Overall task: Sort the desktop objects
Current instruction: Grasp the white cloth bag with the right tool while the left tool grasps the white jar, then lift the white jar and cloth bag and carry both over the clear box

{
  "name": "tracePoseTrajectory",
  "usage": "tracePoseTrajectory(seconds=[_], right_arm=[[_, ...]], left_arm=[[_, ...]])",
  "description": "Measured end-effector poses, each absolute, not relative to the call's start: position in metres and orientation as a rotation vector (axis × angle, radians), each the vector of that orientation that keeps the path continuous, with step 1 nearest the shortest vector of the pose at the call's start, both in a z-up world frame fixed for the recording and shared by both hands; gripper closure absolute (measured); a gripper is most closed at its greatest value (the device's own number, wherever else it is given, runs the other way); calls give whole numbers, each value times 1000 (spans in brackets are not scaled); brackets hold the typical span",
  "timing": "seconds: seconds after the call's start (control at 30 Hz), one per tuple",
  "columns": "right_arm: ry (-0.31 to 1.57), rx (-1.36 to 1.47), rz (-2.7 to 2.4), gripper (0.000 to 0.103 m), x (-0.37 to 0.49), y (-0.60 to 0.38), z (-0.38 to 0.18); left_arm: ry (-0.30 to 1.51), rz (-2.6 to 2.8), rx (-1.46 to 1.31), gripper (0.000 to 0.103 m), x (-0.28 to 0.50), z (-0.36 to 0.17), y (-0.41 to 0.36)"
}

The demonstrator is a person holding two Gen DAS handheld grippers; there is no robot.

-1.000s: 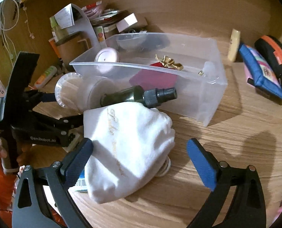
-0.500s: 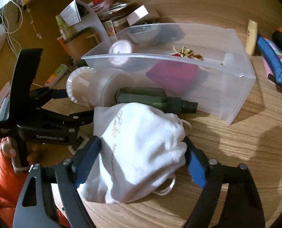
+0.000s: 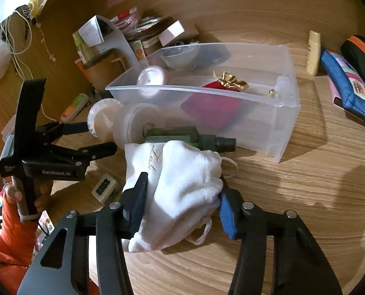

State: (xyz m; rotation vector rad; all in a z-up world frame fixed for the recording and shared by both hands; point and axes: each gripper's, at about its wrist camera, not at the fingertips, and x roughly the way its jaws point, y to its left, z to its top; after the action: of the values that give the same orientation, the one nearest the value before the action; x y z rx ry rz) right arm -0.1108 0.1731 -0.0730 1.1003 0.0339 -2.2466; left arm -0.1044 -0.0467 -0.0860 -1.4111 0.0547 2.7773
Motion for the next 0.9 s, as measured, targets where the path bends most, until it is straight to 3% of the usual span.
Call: tracePoseTrajectory(seconds=[0.3,0.53,0.9], right_arm=[[13,1069,-2299,65,-109,184,-67],[31,1044,-2356,68,-106,190,-60],[1,978,-2407,68,-101,203,-39]], left_arm=[[40,2813,-1373,3,-118,-84,-40],[78,2806,-1313,32,-112,-78,-32],[104,2859,-1291,35,-99,-73,-33]])
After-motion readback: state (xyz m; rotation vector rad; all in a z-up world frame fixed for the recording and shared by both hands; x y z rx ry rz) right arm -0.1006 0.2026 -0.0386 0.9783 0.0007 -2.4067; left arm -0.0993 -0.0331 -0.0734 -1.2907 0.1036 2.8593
